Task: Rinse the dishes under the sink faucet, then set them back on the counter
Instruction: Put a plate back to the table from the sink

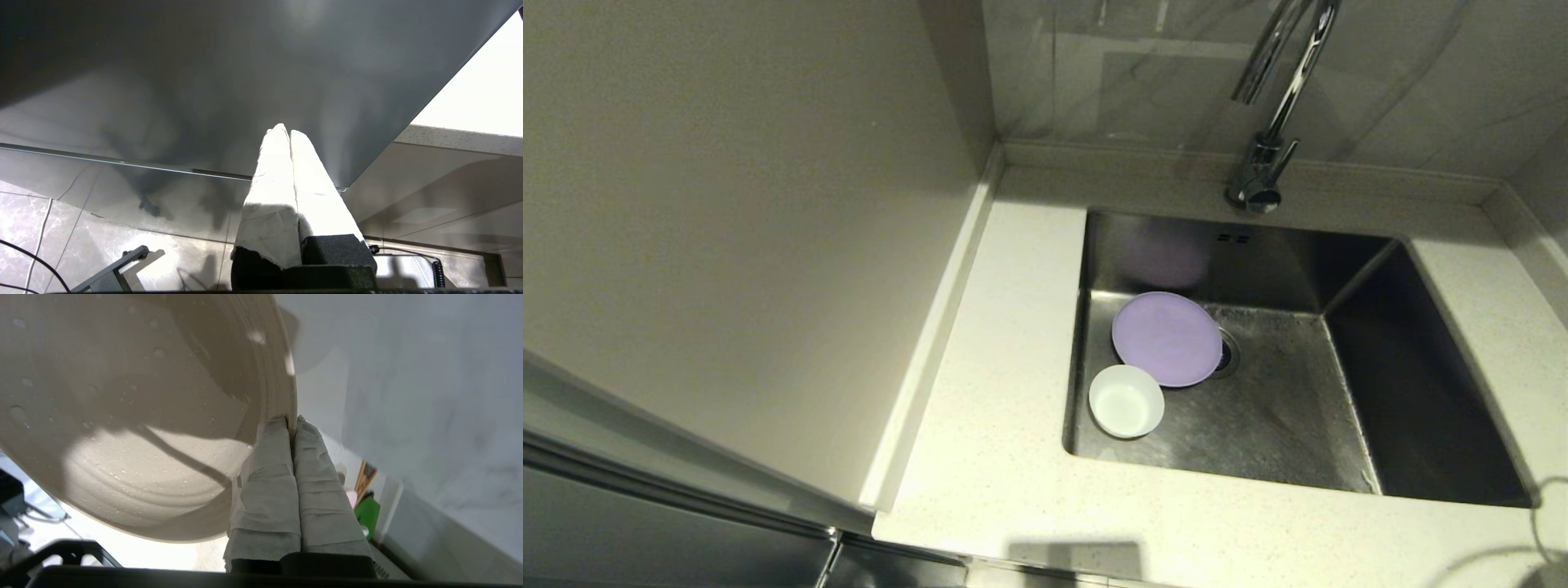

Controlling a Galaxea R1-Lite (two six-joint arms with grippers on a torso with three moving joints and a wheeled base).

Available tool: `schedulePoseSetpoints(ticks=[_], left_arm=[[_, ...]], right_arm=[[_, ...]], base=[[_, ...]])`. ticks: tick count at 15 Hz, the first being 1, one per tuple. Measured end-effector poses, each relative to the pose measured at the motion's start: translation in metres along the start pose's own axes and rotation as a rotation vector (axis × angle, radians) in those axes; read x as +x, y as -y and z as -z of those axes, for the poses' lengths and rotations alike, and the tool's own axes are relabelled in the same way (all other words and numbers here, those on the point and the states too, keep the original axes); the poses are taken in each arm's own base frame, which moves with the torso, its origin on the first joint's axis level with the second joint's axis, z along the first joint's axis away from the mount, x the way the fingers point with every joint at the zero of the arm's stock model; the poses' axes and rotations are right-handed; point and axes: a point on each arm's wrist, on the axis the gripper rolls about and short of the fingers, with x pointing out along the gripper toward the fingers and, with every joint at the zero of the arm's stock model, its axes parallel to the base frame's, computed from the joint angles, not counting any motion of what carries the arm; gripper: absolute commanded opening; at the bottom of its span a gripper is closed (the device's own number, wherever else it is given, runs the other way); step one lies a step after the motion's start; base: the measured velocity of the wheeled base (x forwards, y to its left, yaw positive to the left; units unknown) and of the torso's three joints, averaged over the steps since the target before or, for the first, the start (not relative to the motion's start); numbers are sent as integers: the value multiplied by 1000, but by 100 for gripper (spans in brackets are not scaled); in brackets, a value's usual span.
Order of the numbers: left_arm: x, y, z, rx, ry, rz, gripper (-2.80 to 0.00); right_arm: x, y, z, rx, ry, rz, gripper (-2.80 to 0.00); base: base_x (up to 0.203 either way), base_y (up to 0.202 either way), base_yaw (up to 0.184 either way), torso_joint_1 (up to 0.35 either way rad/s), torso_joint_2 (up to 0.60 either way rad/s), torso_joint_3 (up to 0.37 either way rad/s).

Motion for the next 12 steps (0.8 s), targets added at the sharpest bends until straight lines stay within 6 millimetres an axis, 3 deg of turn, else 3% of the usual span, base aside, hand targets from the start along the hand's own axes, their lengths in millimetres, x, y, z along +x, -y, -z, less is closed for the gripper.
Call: schedulePoseSetpoints(ticks=[7, 8, 12], left_arm=[[0, 0, 0, 1, 1, 0, -280], [0, 0, 0, 0, 0, 0, -280], [0, 0, 0, 0, 0, 1, -280]], right_arm=[[6, -6, 11, -60, -15, -54, -280], [7, -7, 12, -67, -18, -57, 0], [9, -6, 10, -67, 15, -49, 0]], base=[[0, 0, 0, 0, 0, 0], [0, 0, 0, 0, 0, 0], [0, 0, 0, 0, 0, 0]])
